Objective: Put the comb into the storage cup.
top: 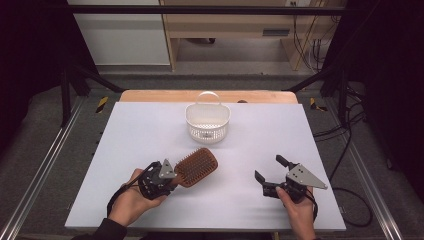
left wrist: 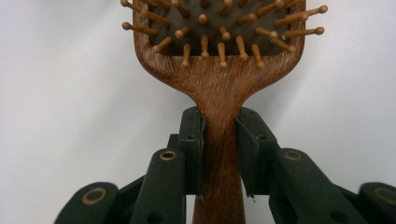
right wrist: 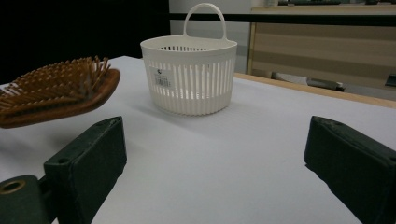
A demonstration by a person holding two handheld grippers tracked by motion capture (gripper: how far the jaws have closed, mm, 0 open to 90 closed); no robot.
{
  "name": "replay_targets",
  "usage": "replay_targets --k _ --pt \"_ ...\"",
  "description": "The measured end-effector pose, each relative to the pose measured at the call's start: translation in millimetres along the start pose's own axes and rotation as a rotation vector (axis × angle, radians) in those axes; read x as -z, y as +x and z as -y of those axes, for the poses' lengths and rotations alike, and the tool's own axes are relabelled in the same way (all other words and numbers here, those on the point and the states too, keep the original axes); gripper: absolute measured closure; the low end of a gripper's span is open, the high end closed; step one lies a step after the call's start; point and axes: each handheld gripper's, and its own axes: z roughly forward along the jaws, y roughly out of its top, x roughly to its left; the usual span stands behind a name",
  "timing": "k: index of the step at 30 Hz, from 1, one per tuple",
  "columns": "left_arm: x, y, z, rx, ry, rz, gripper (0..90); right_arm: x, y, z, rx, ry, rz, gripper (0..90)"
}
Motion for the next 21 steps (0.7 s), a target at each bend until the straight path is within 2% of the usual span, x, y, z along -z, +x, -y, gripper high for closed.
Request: replay_targets --k 1,4,6,9,11,14,17,18,19,21 --pt "-0.3 -0.2 0.0 0.007 -0.034 -0.014 72.5 0.4 -0.3 -0.1 -0.005 0.0 -0.005 5.8" --pt "-1.1 -0.1 1.1 0.02 -0.129 -0.066 72.5 0.6 -0.2 -0.2 -0.062 -0.015 -0.045 4.5" --pt "-1.8 0.0 2.0 0.045 -0.191 -0.089 72.5 -0.9 1.5 -1.3 -0.083 -0.024 -0.051 4.5" --pt "-1.6 0.6 2.1 0.056 -0.248 -0.124 72.5 -7.9 7.2 -6.2 -0.161 -0.037 -0.071 4.4" --pt "-2.5 1.6 3.6 0.072 -0.293 -0.138 72.5 -10.7 9.5 -7.5 -0.169 -0.029 -0.073 4.4" --pt "-8.1 4.0 9.9 0.109 -0.373 -0.142 72.6 -20.1 18.7 -13.0 -0.184 -0.006 -0.08 5.1" --pt "-16.4 5.8 18.2 0.131 -0.435 -0.141 72.6 -29.0 30.9 -20.0 -0.187 0.014 -0.11 5.6" --pt "-18.4 5.8 20.1 0.141 -0.45 -0.136 72.6 -35.7 39.7 -24.1 -0.209 0.012 -0.142 5.8" --pt "-19.5 5.5 20.9 0.141 -0.458 -0.132 72.6 -35.7 39.7 -24.1 -0.209 0.012 -0.142 5.8" --pt "-20.7 3.0 21.7 0.129 -0.472 -0.127 72.5 -43.6 48.2 -28.3 -0.228 0.015 -0.171 6.0"
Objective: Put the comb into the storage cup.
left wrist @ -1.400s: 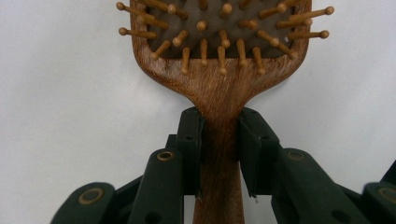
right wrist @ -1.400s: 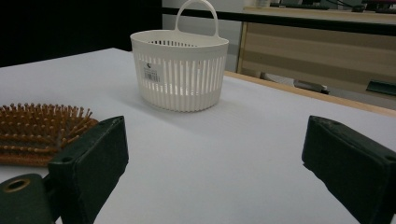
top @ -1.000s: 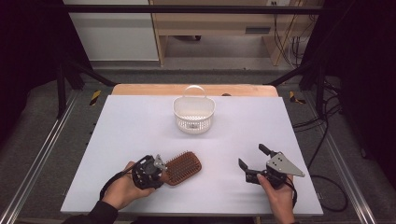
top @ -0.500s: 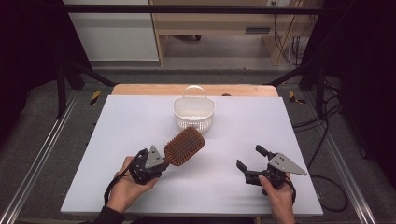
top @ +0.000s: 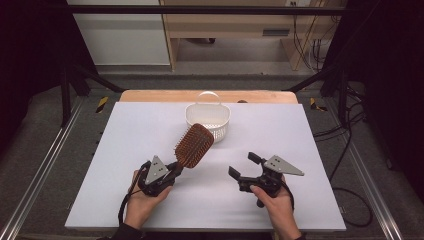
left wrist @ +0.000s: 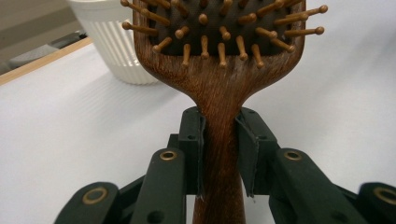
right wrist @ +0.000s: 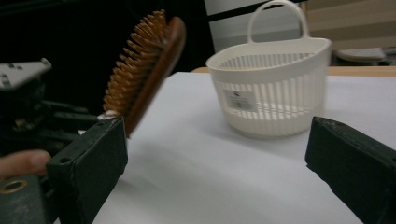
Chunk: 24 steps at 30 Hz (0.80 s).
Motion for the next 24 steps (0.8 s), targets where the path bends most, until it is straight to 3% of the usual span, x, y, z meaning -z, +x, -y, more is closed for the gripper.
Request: replay_targets --k 4,6,9,14,24 --pt "1.0 -5.4 2.3 -0.009 -0.03 0.014 72.5 -19.3 14.1 -5.3 -0.055 -0.003 -0.065 6.3" --pt "3.2 -6.8 3.0 0.013 -0.055 0.032 72.5 -27.3 21.4 -8.0 -0.072 0.001 -0.089 6.5" --pt "6.7 -9.4 3.1 0.006 -0.068 0.022 72.5 -35.6 30.7 -10.9 -0.091 0.006 -0.123 6.8" --pt "11.7 -11.6 2.9 -0.003 -0.093 0.007 72.5 -40.7 43.1 -16.7 -0.093 0.02 -0.136 10.1" --pt "17.0 -14.4 2.1 0.006 -0.152 -0.011 72.6 -50.2 53.8 -27.0 -0.073 0.016 -0.17 12.2"
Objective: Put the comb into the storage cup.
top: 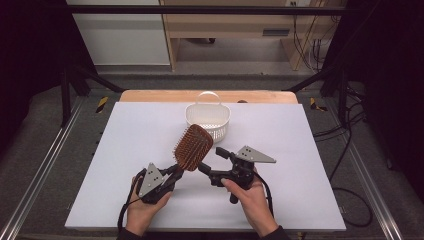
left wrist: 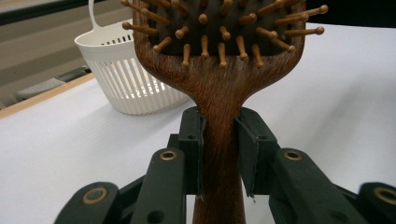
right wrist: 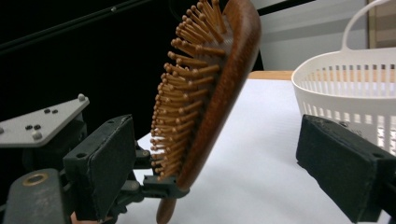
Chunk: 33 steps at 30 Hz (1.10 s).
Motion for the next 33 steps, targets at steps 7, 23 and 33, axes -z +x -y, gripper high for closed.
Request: replay_targets --k 7,23,33 --pt "1.0 -3.0 -0.8 -0.008 -0.012 -0.007 72.5 -8.8 3.9 -8.5 0.01 0.011 -0.012 16.5" --pt "3.8 -10.6 -5.4 -0.019 -0.048 -0.016 72.5 -18.5 11.9 -27.3 -0.013 0.015 -0.053 23.1" --pt "4.5 -12.2 -6.5 -0.028 -0.053 -0.021 72.5 -20.7 12.8 -36.7 -0.034 -0.009 -0.067 31.7"
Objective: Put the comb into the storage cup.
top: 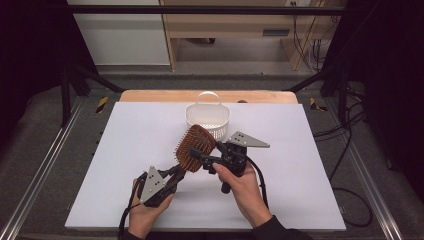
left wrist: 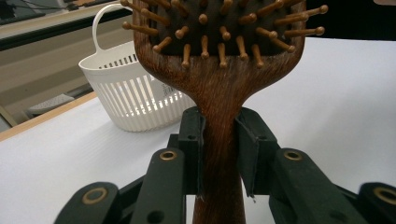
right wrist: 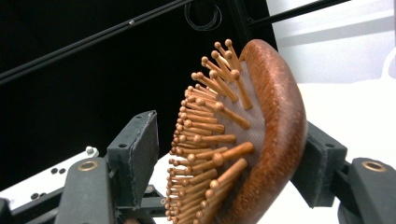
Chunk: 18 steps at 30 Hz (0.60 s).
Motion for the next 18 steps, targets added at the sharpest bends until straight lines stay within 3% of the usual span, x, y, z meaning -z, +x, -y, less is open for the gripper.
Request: replay_targets --k 15,18 --pt "-0.1 0.0 0.4 0.001 -0.006 0.006 72.5 -0.7 -2.4 -1.1 -0.044 -0.023 -0.006 43.4" --pt "-0.7 0.3 1.1 0.0 -0.004 0.01 72.5 0.0 -0.5 -1.2 -0.029 -0.019 -0.007 45.1"
